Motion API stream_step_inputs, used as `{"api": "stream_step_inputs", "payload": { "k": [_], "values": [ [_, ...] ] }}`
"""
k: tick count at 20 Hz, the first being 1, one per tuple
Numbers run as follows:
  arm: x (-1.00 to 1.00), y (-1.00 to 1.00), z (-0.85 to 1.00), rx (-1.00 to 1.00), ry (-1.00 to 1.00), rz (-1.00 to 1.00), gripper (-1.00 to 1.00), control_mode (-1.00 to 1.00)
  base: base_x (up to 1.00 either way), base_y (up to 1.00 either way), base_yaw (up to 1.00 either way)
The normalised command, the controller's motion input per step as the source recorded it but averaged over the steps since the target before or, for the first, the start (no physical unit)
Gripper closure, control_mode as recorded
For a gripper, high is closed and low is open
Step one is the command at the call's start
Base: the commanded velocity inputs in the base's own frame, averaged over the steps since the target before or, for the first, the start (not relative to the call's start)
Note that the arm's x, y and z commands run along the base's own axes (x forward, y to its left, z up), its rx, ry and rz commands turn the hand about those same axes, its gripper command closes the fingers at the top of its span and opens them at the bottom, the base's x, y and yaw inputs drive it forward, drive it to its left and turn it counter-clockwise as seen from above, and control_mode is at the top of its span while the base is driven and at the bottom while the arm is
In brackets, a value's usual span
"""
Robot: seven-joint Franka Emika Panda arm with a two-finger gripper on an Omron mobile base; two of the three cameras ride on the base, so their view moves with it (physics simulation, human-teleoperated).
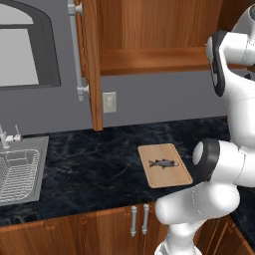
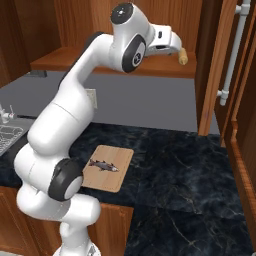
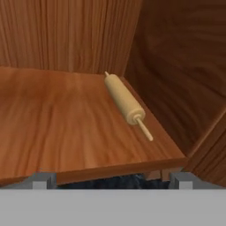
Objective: Open the cabinet, retrieve the rolling pin, and place it next to the meat on the cutting board to prepare for tenderizing.
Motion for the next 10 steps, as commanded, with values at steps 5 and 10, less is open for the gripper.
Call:
{"api": "stream_step_inputs", "payload": {
  "k": [5,10],
  "values": [
    [0.28,-0.23,-0.02,0.0,0.0,0.0,-1.0,-1.0,0.0,0.0,0.0],
    [0.38,-0.22,0.0,0.0,0.02,0.0,-1.0,-1.0,0.0,0.0,0.0]
  ]
}}
